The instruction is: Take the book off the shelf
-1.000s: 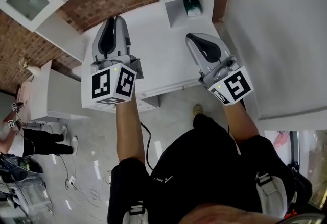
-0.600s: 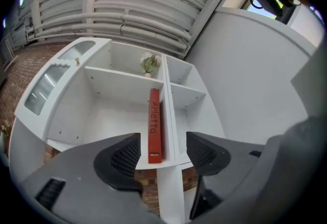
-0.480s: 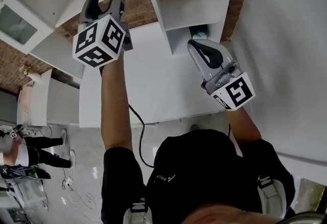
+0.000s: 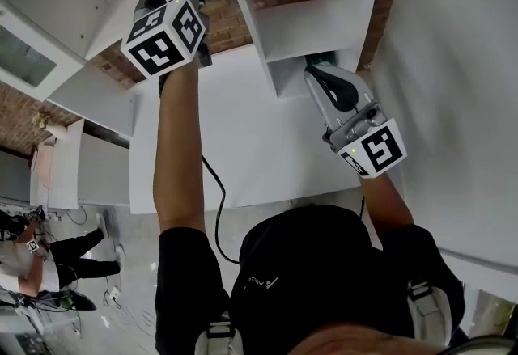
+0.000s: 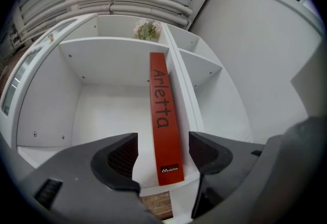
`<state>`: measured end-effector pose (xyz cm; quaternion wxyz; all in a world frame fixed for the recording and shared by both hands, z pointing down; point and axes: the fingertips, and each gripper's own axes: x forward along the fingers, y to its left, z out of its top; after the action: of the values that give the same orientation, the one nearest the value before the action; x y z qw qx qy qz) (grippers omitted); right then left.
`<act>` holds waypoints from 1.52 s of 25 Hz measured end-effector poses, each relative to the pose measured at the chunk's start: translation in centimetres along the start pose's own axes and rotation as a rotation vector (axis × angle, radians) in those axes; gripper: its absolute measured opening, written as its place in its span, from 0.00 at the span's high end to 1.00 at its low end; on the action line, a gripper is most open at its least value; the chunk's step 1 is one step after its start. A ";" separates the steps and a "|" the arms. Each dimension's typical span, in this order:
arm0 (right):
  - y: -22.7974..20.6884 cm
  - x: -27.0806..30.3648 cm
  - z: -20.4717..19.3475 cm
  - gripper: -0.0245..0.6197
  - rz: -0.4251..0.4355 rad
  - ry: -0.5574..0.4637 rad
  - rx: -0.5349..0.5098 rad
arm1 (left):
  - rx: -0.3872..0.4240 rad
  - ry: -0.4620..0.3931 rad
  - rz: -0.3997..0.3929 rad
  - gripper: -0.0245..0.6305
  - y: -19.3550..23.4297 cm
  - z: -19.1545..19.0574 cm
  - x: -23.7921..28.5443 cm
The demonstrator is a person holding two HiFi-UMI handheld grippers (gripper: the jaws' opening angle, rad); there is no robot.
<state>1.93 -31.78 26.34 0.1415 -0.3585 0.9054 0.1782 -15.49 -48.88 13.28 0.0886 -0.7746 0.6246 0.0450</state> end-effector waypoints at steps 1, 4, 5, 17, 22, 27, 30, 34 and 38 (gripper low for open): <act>-0.1 0.0 -0.1 0.96 -0.007 0.001 0.001 | -0.004 0.015 0.000 0.50 0.2 -0.2 0.4; -0.4 0.0 -0.3 0.96 -0.025 0.004 0.003 | -0.009 0.055 -0.010 0.50 0.4 -0.9 1.7; -0.4 -0.1 -0.4 0.96 -0.031 0.006 0.003 | -0.007 0.068 -0.020 0.50 0.3 -1.2 2.2; -2.6 -2.5 -1.4 0.96 -0.119 0.030 0.017 | 0.048 0.197 0.023 0.68 1.2 -2.9 4.3; -1.9 -2.4 -2.2 0.96 -0.116 0.041 0.031 | 0.002 0.154 0.009 0.70 1.3 -2.3 3.8; -1.1 -2.3 -2.8 0.96 -0.109 0.062 0.045 | -0.018 0.085 0.026 0.72 2.0 -1.4 2.1; -0.6 -2.2 -3.1 0.96 -0.100 0.074 0.048 | -0.038 0.035 0.027 0.72 2.4 -0.9 0.5; 0.4 -2.0 -3.3 0.96 -0.083 0.083 0.050 | -0.072 -0.031 0.002 0.72 2.3 -0.2 -2.4; 1.7 -1.6 -3.2 0.96 -0.065 0.082 0.051 | -0.088 -0.095 -0.031 0.72 2.1 0.5 -6.8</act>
<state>1.46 -31.04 30.16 0.1189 -0.3910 0.9025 0.1356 -18.99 -42.70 13.82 0.0846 -0.7844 0.6049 0.1078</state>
